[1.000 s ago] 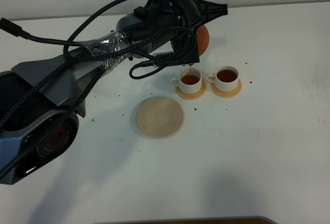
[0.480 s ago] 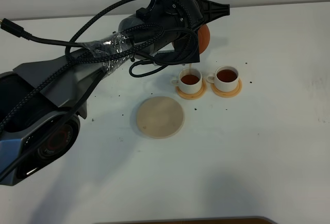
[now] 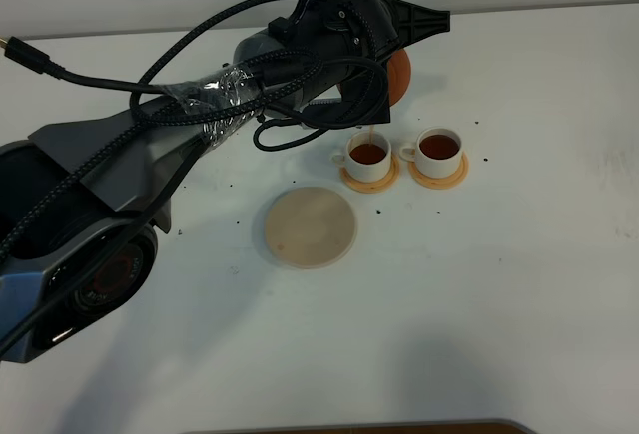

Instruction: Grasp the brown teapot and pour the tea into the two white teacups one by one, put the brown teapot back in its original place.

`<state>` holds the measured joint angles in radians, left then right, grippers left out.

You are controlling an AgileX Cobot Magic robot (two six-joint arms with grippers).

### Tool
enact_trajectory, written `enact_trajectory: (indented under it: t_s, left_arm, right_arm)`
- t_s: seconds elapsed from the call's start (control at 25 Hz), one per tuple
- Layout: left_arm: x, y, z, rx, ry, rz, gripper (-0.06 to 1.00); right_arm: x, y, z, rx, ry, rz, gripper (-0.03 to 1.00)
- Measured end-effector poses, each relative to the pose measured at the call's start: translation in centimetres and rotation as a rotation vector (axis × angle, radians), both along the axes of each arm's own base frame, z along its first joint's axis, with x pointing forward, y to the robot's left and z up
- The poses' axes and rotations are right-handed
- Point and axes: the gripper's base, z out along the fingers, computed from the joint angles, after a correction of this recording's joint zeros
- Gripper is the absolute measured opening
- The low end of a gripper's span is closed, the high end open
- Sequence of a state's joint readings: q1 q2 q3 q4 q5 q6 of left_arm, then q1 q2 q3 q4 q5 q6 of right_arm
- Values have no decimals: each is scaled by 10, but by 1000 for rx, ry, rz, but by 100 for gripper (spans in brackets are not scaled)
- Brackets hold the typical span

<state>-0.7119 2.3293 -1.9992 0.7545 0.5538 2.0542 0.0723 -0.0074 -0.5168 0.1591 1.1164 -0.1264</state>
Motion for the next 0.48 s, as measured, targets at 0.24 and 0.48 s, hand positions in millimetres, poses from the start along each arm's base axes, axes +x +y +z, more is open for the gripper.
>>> enact_trajectory:
  t_s: [0.24, 0.48]
  left_arm:
    - [0, 0, 0, 0, 0, 0, 14]
    - [0, 0, 0, 1, 0, 1, 14]
  right_arm:
    - [0, 0, 0, 0, 0, 0, 24]
    - [0, 0, 0, 0, 0, 0, 24]
